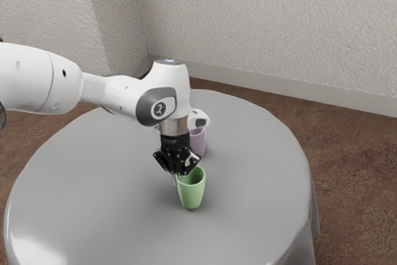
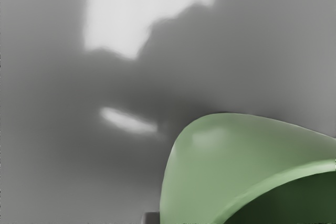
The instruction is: Place the right cup onto the left cup
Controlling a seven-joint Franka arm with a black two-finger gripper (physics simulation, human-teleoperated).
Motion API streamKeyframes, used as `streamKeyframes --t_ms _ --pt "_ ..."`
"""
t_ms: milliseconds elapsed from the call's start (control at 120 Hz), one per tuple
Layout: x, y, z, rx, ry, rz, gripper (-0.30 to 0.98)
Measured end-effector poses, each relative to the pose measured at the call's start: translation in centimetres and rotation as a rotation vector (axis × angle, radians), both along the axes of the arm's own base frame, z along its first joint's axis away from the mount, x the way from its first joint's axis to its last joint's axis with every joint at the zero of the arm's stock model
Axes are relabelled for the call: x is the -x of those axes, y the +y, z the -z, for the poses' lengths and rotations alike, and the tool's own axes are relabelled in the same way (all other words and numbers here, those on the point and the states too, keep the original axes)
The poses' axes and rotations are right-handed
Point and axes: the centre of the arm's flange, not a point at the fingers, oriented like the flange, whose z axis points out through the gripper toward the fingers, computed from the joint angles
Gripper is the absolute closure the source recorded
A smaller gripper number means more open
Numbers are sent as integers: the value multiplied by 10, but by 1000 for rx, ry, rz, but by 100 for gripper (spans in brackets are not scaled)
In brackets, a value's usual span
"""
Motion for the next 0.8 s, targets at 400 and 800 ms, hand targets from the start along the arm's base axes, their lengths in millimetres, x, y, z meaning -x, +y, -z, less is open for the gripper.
streamKeyframes --t_ms 400,800 --pt "-9 1 -66 -13 -73 9 78" --pt "-23 10 -121 -43 -81 12 78"
